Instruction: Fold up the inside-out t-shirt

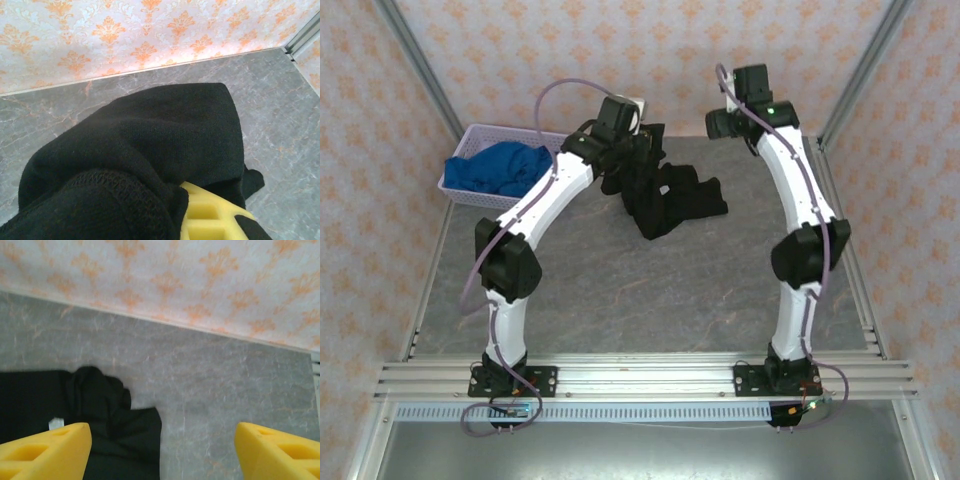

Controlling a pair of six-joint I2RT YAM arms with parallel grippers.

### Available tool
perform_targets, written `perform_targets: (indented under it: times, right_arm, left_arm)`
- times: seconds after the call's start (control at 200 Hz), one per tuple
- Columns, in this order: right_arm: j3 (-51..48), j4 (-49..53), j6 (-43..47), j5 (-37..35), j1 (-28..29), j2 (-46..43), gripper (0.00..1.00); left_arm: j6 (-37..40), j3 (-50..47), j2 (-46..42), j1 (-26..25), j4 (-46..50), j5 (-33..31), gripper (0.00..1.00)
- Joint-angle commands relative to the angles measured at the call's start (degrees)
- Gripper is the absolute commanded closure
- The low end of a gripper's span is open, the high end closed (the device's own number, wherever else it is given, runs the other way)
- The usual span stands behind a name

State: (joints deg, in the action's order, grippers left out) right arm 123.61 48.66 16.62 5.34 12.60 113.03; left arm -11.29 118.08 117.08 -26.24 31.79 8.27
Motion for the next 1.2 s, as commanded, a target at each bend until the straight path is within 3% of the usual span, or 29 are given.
perform_targets:
  times: [0.0,0.09,0.15,0.32,0.4,0.435,0.6,0.766,0.906,1.061,1.196]
  right_arm:
    - [-10.2,-12.1,0.5,0.0,0.0,-8.6,0.23]
    - [-22.3,-19.6,-1.9,-0.2,0.1,-14.8,0.22]
    - [-29.3,-23.4,-3.6,0.0,0.1,-18.4,0.21]
    - [-42.8,-28.8,-7.1,-0.7,2.7,-26.0,0.2]
    - [-46.8,-29.2,-7.0,-2.6,5.2,-28.8,0.18]
    - [-48.6,-29.6,-7.3,-2.8,6.1,-29.9,0.17]
    - [-53.7,-32.3,-10.9,0.4,7.6,-31.1,0.18]
    - [-54.2,-33.0,-12.8,2.1,9.1,-28.9,0.18]
    - [-57.1,-34.8,-14.6,3.1,9.5,-29.6,0.18]
    - [-60.1,-35.4,-16.5,5.4,9.4,-29.9,0.18]
    - [-62.7,-36.6,-17.6,7.1,9.5,-29.6,0.18]
  left_arm:
    - [1.8,3.8,2.9,0.0,-2.1,-0.3,1.0]
    - [1.4,3.3,5.8,-1.5,-0.9,2.1,0.96]
    - [2.6,2.6,7.0,-3.0,0.4,2.7,0.87]
    - [6.4,-5.5,-2.9,-1.3,-0.6,-1.5,0.3]
    - [6.1,-11.5,-10.2,2.2,-2.2,-1.1,0.13]
    - [6.3,-14.0,-12.6,3.7,-2.2,-1.3,0.0]
    - [3.8,-24.1,-16.9,10.8,-2.9,-8.5,0.0]
    - [5.3,-14.4,-4.9,15.0,8.1,-17.9,0.01]
    - [7.1,-11.3,-0.7,16.8,13.6,-17.7,0.05]
    - [14.2,-21.9,-10.1,18.6,10.4,-18.0,0.05]
    - [26.4,-30.1,-18.2,20.8,7.7,-15.5,0.05]
